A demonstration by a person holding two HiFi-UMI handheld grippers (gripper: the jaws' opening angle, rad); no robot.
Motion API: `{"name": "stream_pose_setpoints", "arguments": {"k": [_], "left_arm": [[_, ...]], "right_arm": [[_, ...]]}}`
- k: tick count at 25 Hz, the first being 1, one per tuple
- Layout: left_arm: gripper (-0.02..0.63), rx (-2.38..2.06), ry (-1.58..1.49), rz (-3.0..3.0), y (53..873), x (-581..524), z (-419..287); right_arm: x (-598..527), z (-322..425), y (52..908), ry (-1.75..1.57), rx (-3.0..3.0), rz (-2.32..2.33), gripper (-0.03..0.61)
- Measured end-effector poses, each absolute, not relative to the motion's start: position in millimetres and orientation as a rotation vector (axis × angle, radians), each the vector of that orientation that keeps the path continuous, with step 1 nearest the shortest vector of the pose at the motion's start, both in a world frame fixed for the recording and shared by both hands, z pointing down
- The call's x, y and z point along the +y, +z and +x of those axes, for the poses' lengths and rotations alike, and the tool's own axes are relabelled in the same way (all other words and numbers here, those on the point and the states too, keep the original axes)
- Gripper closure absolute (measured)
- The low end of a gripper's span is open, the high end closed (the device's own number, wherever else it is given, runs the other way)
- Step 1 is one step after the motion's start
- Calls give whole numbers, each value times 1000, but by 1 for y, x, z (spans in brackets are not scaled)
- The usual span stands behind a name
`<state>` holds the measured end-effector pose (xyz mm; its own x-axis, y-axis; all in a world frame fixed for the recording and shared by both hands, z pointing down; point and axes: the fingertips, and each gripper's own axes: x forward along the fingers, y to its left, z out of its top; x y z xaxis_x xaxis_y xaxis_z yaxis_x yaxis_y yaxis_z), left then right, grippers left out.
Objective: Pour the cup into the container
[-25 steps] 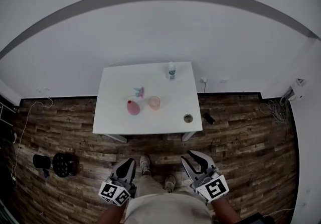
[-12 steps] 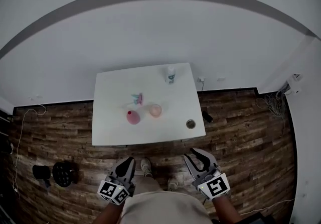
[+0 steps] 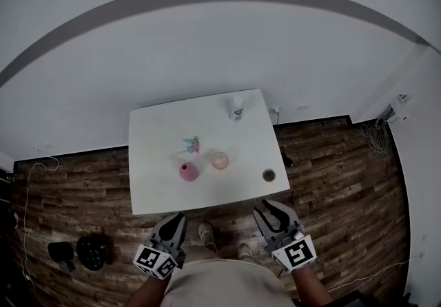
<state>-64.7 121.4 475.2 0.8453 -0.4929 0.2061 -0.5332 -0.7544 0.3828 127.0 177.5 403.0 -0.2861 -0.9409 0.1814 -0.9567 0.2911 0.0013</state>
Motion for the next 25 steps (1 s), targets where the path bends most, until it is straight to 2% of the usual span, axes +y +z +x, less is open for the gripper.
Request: {"name": "stream_pose_setpoints", "arguments": {"k": [25], "left_arm": [[601,-612,119,2656,488,41,-97]], "right_arm": [[109,82,432,169,-2254,1825,494]]}}
